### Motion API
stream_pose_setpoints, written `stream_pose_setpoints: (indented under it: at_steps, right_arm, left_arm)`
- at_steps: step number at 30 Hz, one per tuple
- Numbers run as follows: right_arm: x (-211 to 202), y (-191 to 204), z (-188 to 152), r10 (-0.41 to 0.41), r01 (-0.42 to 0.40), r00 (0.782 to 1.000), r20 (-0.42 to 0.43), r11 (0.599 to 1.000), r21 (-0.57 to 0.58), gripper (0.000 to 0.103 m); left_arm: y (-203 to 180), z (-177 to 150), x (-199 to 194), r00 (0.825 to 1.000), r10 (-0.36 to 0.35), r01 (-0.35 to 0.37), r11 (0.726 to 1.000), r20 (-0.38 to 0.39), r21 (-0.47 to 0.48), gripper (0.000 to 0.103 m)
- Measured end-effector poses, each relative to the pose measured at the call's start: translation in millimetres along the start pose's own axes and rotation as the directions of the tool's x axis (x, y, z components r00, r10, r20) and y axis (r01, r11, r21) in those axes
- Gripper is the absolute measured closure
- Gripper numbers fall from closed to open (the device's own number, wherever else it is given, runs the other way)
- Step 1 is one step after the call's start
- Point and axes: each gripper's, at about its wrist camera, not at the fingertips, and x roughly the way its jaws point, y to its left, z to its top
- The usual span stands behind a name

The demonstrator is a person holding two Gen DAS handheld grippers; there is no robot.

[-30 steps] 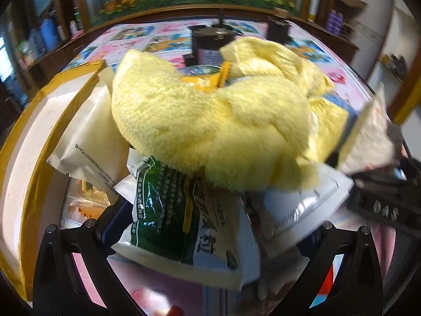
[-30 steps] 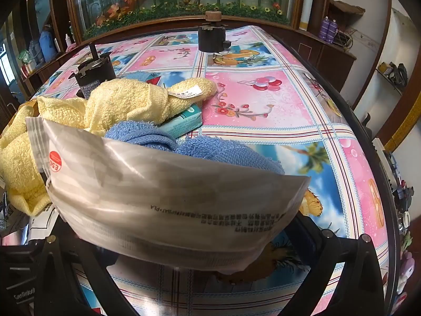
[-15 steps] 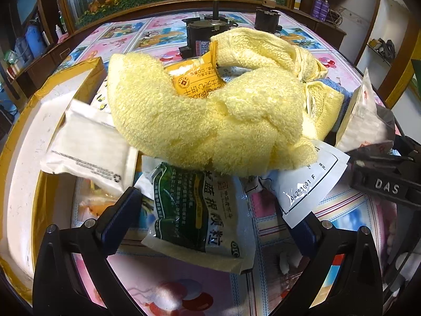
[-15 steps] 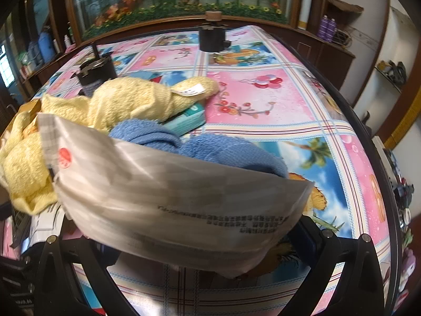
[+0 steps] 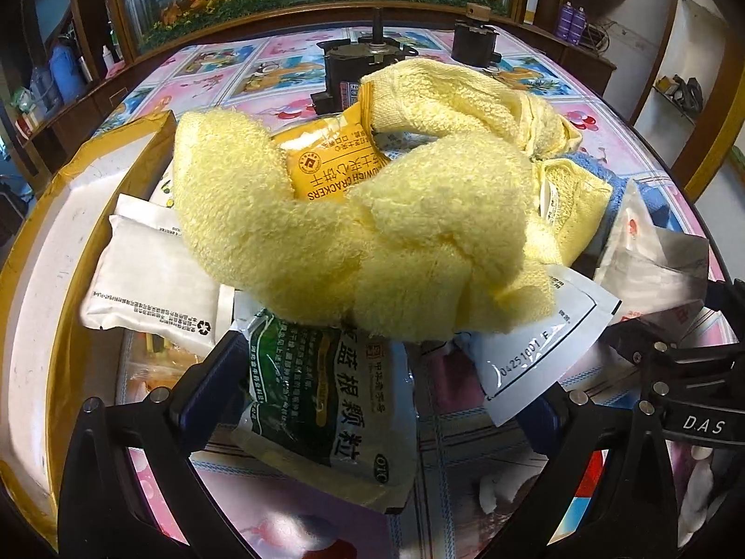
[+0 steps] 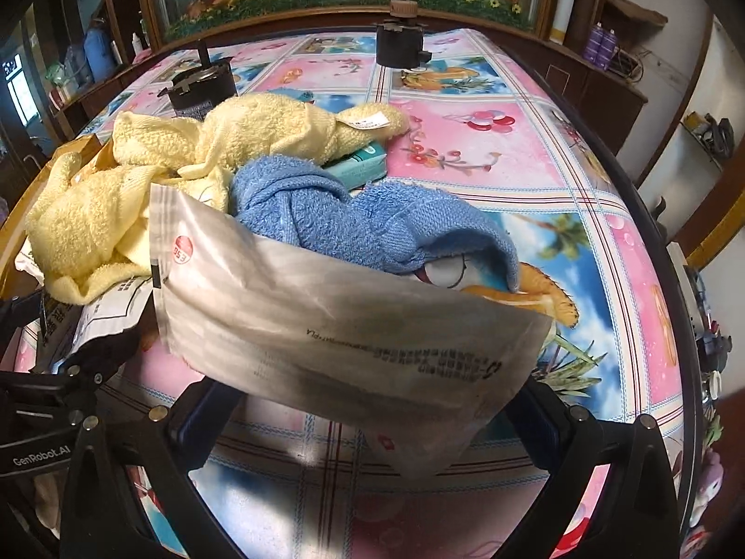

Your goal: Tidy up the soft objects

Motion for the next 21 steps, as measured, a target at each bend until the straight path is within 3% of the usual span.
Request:
stream_pose_setpoints:
  at_steps: [2, 4, 6, 8, 10, 12, 14, 15, 18, 21]
  right_arm:
    - [-9.9, -6.3, -3.1, -0.015, 0.014, 0.999, 0.032, 1.0, 0.021, 0.001]
    - [-25.2, -12.2, -9.7, -0.022, 0.019, 0.996, 0.084, 0.999, 0.029, 0.001]
    - [-43.0, -19.6, -17.6, -0.028, 0.022, 0.99, 0.137, 0.999, 0.04, 0.001]
    - [-63.7, -26.0, -24.3, -0.017, 0.008, 0.977, 0.211, 0.999, 0.045, 0.001]
    - [-93.5, -27.8, -33.1, -0.042, 0.027, 0.937, 0.346, 0.998, 0.049, 0.001]
    - [-118.2, -24.5, -40.3, -0.061, 0.051, 0.882, 0.467, 0.998, 0.035, 0.0]
    - [-124.7, -24.2, -38.1, 0.0, -0.004, 0.849, 0.528, 1.0, 0.007, 0.0]
    - [-121.2, -25.2, -32.9, 0.023, -0.031, 0.856, 0.516, 1.0, 0.006, 0.0]
    - [-93.0, -28.7, -5.7, 0.102, -0.122, 0.915, 0.39, 0.992, 0.027, 0.0]
    - [-67.6, -37.4, 4.4, 0.164, -0.207, 0.923, 0.349, 0.974, 0.091, 0.001]
  left_arm:
    - [2.0, -4.7, -9.8, 0.998, -0.054, 0.054, 0.999, 0.012, 0.006, 0.011]
    - [9.8, -9.4, -29.2, 0.991, -0.126, 0.127, 0.992, 0.051, -0.014, 0.014]
    - [14.1, -14.7, -52.9, 0.981, -0.141, 0.14, 0.99, 0.133, 0.01, 0.014]
    - [22.3, -21.7, -84.7, 0.96, -0.13, 0.126, 0.992, 0.246, 0.033, 0.014]
    - [34.6, -27.7, -113.8, 0.928, -0.135, 0.133, 0.991, 0.348, 0.029, 0.014]
    - [51.8, -33.1, -140.5, 0.883, -0.124, 0.133, 0.991, 0.452, 0.013, 0.014]
    - [67.0, -33.7, -151.6, 0.853, -0.107, 0.124, 0.992, 0.51, 0.002, 0.01]
    - [73.1, -29.7, -151.6, 0.855, -0.092, 0.112, 0.994, 0.51, -0.008, 0.01]
    - [78.8, -24.4, -138.0, 0.895, -0.085, 0.098, 0.995, 0.437, -0.007, 0.01]
    - [72.4, -23.5, -127.0, 0.906, -0.142, 0.143, 0.989, 0.398, 0.026, 0.01]
